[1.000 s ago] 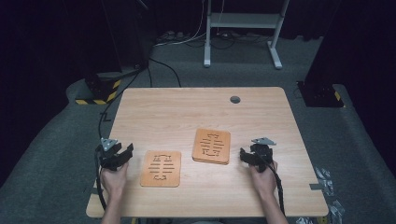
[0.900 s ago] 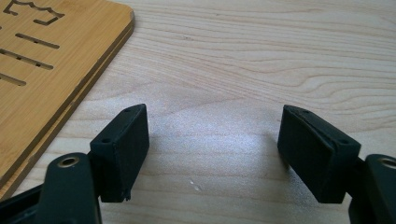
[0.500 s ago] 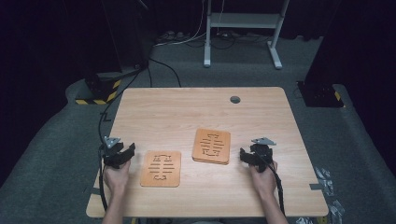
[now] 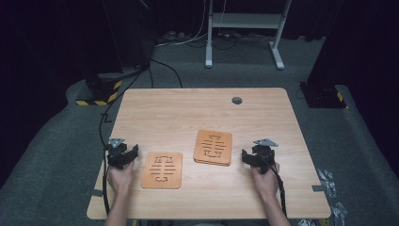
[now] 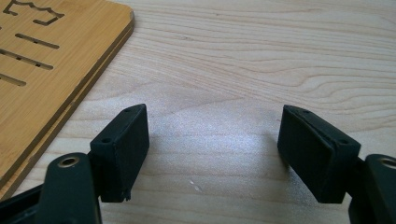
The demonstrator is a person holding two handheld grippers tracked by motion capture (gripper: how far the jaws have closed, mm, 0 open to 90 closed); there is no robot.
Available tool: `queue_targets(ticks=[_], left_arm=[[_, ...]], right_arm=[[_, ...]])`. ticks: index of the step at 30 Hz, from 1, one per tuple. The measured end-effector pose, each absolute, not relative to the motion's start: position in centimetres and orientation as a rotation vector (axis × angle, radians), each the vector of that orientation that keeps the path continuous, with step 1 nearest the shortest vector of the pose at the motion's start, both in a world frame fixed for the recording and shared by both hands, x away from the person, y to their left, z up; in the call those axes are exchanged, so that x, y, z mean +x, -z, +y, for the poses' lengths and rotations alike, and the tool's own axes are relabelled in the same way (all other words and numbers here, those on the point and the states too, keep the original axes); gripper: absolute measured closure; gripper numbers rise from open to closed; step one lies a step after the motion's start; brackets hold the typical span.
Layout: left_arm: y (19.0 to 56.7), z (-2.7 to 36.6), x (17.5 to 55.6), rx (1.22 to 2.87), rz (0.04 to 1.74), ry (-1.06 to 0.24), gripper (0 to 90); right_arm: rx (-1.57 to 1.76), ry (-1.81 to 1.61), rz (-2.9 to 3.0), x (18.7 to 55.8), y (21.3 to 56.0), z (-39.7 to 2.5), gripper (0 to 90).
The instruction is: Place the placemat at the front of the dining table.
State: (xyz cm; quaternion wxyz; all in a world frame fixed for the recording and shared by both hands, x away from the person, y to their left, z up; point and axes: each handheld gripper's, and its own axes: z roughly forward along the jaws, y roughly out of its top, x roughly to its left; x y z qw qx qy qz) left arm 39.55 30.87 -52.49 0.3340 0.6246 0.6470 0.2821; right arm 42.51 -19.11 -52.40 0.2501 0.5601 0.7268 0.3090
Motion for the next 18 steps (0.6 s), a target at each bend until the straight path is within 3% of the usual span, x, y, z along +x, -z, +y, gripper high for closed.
queue_targets(ticks=[9, 12, 18], left_arm=[[52.76, 30.91, 39.84, 1.649, 1.700, -0.740, 47.1], [52.82, 30.37, 40.11, 1.702, 1.699, -0.753, 41.2], [52.79, 30.11, 40.22, 1.725, 1.708, -0.773, 38.8]], right_arm=[[1.526, -0.841, 1.979, 42.51, 52.40, -19.11, 24.8], [1.526, -0.841, 1.978, 42.50, 52.40, -19.10, 24.8], [1.527, -0.842, 1.977, 42.50, 52.41, -19.10, 24.8]])
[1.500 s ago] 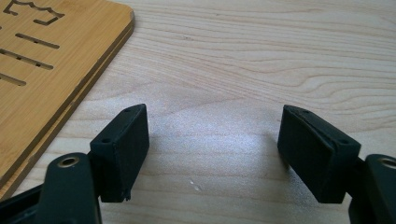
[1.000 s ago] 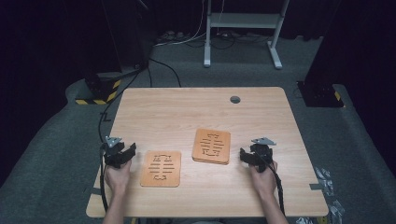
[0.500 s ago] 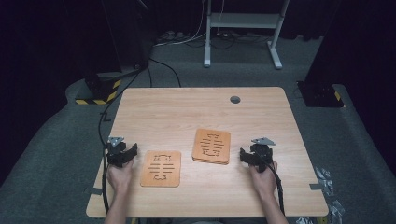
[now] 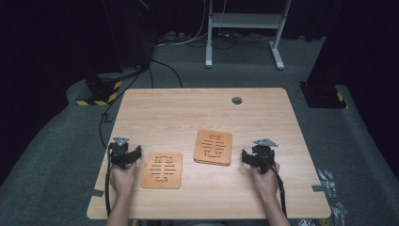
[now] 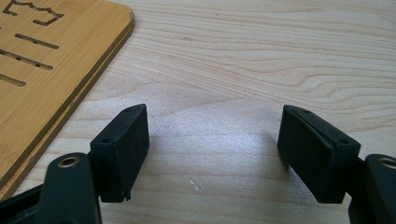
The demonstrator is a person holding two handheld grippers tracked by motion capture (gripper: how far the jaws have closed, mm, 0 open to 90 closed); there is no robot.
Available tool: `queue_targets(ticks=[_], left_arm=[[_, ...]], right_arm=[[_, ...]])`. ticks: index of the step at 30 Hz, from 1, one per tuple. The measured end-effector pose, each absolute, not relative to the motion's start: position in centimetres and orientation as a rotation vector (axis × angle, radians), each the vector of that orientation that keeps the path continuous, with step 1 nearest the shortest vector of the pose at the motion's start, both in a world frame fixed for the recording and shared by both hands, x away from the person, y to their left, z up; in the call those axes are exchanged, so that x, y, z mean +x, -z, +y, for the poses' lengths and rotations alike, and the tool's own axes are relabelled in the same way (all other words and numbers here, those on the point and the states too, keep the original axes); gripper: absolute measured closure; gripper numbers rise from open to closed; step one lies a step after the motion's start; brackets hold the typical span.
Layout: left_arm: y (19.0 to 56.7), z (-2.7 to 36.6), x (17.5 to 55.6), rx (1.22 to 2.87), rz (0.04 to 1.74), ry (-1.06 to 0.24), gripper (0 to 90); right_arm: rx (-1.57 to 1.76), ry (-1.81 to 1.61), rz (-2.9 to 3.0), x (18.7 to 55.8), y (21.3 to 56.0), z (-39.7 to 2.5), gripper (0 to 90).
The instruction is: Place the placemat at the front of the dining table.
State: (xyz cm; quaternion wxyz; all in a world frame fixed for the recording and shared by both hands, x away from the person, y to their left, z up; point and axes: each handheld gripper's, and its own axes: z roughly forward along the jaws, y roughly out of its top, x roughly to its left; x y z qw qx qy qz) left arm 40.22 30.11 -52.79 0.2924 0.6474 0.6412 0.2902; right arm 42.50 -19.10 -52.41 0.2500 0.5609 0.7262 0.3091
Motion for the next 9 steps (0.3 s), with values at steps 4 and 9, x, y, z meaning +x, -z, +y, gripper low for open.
queue_targets(ticks=[4, 9], left_arm=[[52.81, 30.10, 40.22, 1.720, 1.713, -0.774, 37.1], [52.81, 30.08, 40.20, 1.717, 1.716, -0.774, 36.8]], right_arm=[[1.527, -0.842, 1.977, 42.50, 52.41, -19.10, 24.8], [1.527, -0.842, 1.976, 42.50, 52.41, -19.10, 24.8]])
